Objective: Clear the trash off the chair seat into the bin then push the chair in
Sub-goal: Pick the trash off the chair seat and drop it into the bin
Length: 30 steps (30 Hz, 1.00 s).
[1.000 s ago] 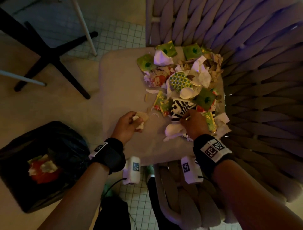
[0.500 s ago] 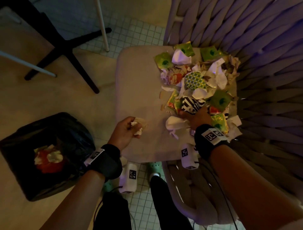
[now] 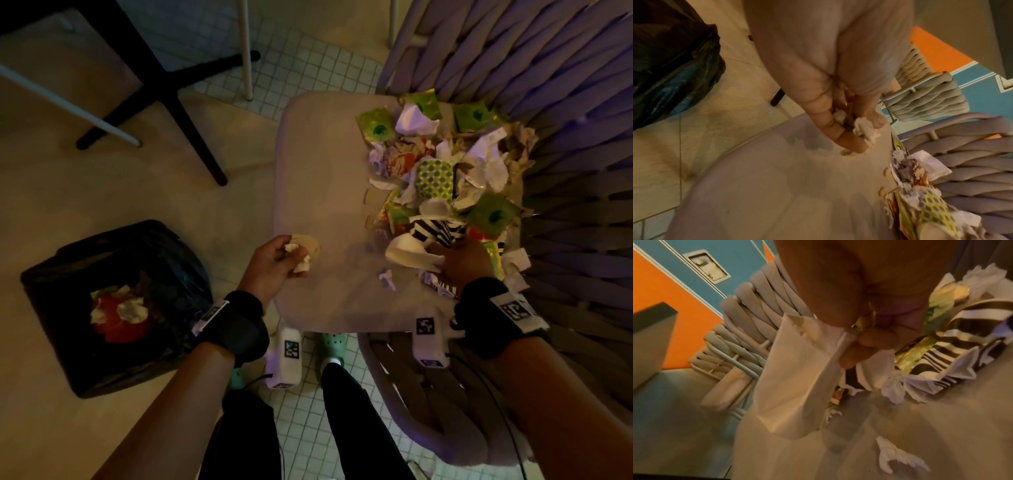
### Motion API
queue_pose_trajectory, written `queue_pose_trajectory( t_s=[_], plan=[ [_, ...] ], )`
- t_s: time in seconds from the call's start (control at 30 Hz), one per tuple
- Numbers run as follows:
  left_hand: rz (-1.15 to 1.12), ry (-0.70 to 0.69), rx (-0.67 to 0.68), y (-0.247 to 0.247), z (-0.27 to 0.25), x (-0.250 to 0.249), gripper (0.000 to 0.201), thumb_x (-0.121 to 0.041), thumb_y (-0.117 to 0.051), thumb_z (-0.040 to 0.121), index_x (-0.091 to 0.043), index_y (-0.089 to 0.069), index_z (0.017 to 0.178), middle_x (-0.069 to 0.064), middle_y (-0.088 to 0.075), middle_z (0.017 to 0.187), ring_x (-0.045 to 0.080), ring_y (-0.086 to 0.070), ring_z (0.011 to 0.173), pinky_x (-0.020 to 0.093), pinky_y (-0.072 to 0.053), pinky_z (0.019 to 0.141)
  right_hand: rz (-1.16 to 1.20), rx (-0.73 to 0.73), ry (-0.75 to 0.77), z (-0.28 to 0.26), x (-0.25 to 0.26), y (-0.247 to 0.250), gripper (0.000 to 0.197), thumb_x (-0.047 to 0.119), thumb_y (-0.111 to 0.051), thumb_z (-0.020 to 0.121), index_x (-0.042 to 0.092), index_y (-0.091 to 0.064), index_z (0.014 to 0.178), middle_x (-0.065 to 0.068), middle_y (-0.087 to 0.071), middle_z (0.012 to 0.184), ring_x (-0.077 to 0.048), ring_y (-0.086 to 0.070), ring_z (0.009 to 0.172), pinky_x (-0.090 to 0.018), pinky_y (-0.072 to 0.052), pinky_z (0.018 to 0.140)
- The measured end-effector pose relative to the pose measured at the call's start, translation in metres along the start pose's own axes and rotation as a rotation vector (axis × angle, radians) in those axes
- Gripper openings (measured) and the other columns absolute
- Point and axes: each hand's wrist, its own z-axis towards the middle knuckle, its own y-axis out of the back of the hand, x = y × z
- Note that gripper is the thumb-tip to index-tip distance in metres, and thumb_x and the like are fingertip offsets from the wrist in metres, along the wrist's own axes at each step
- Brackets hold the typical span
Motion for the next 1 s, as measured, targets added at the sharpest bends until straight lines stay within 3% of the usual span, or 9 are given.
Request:
queue_pose_trajectory(
  t_s=[0.07, 0.2, 0.33, 0.43, 0.5, 0.6, 0.73, 0.87, 1.0],
  plan=[
    [-0.025, 0.008, -0.014, 0.010, -0.003, 0.001, 0.023, -0.005, -0.055, 0.091, -0.005, -0.056, 0.114, 0.003, -0.064, 0.096, 0.007, -0.065, 0.078, 0.020, -0.057, 0.064, -0.023, -0.044, 0.026, -0.017, 0.002, 0.005, 0.032, 0.034, -0.072, 0.074, 0.009, -0.059, 0.060, -0.018, -0.062, 0.067, -0.033, -0.061, 0.060, -0.045, -0.054, 0.061],
    [-0.050, 0.016, -0.081, 0.052, -0.015, 0.007, 0.017, -0.005, -0.054, 0.092, -0.019, -0.058, 0.101, -0.001, -0.065, 0.095, 0.010, -0.063, 0.081, 0.018, -0.057, 0.063, 0.058, 0.121, 0.110, -0.070, 0.023, -0.022, 0.022, 0.025, -0.070, 0.082, 0.004, -0.061, 0.082, -0.012, -0.058, 0.068, -0.020, -0.052, 0.053, -0.022, -0.041, 0.039],
    [-0.064, 0.044, -0.226, 0.132, -0.039, 0.029, 0.018, -0.001, -0.051, 0.092, -0.010, -0.061, 0.105, -0.005, -0.067, 0.087, 0.006, -0.068, 0.075, 0.018, -0.057, 0.062, 0.040, 0.299, 0.215, -0.125, 0.045, -0.123, 0.042, 0.046, -0.080, 0.061, 0.017, -0.058, 0.082, -0.009, -0.070, 0.078, -0.024, -0.060, 0.064, -0.034, -0.045, 0.056],
    [-0.085, 0.156, -0.388, 0.214, -0.062, 0.057, 0.033, 0.000, -0.044, 0.095, 0.005, -0.045, 0.127, 0.010, -0.060, 0.102, 0.027, -0.059, 0.099, 0.028, -0.057, 0.073, -0.050, 0.487, 0.271, -0.166, 0.055, -0.236, 0.043, 0.050, -0.074, 0.050, 0.026, -0.050, 0.075, -0.013, -0.070, 0.098, -0.024, -0.063, 0.084, -0.044, -0.054, 0.077],
    [-0.073, 0.219, -0.465, 0.270, -0.077, 0.080, 0.039, 0.000, -0.043, 0.095, 0.007, -0.038, 0.133, 0.019, -0.052, 0.122, 0.030, -0.051, 0.107, 0.035, -0.053, 0.077, -0.161, 0.603, 0.333, -0.193, 0.061, -0.309, 0.037, 0.043, -0.074, 0.061, 0.023, -0.049, 0.080, -0.015, -0.067, 0.105, -0.020, -0.059, 0.090, -0.040, -0.051, 0.083],
    [0.095, 0.293, -0.528, 0.346, -0.091, 0.115, 0.035, 0.000, -0.053, 0.092, 0.008, -0.047, 0.125, 0.024, -0.053, 0.123, 0.032, -0.055, 0.104, 0.026, -0.054, 0.070, -0.358, 0.679, 0.324, -0.219, 0.060, -0.408, 0.048, 0.029, -0.070, 0.080, 0.005, -0.051, 0.117, -0.018, -0.061, 0.120, -0.030, -0.058, 0.112, -0.030, -0.044, 0.082],
    [0.102, 0.340, -0.550, 0.413, -0.091, 0.144, 0.026, -0.003, -0.058, 0.089, -0.001, -0.054, 0.115, 0.027, -0.056, 0.127, 0.043, -0.057, 0.111, 0.051, -0.049, 0.096, -0.446, 0.664, 0.302, -0.226, 0.044, -0.511, 0.060, 0.028, -0.067, 0.083, 0.007, -0.044, 0.135, -0.017, -0.056, 0.134, -0.033, -0.054, 0.122, -0.037, -0.048, 0.096],
    [-0.053, 0.303, -0.511, 0.440, -0.075, 0.157, 0.025, -0.011, -0.053, 0.094, -0.007, -0.052, 0.119, 0.021, -0.053, 0.131, 0.031, -0.058, 0.099, 0.040, -0.048, 0.093, -0.419, 0.605, 0.271, -0.215, 0.033, -0.577, 0.063, 0.025, -0.063, 0.085, 0.006, -0.037, 0.139, -0.018, -0.056, 0.133, -0.035, -0.057, 0.116, -0.043, -0.051, 0.094],
    [-0.094, 0.311, -0.430, 0.444, -0.070, 0.166, 0.057, -0.024, -0.054, 0.094, -0.021, -0.028, 0.145, 0.005, -0.037, 0.148, 0.030, -0.044, 0.130, 0.043, -0.043, 0.103, -0.490, 0.633, 0.336, -0.218, 0.034, -0.595, 0.044, 0.033, -0.055, 0.091, 0.001, -0.047, 0.120, -0.023, -0.060, 0.118, -0.037, -0.060, 0.106, -0.037, -0.047, 0.076]
  ],
)
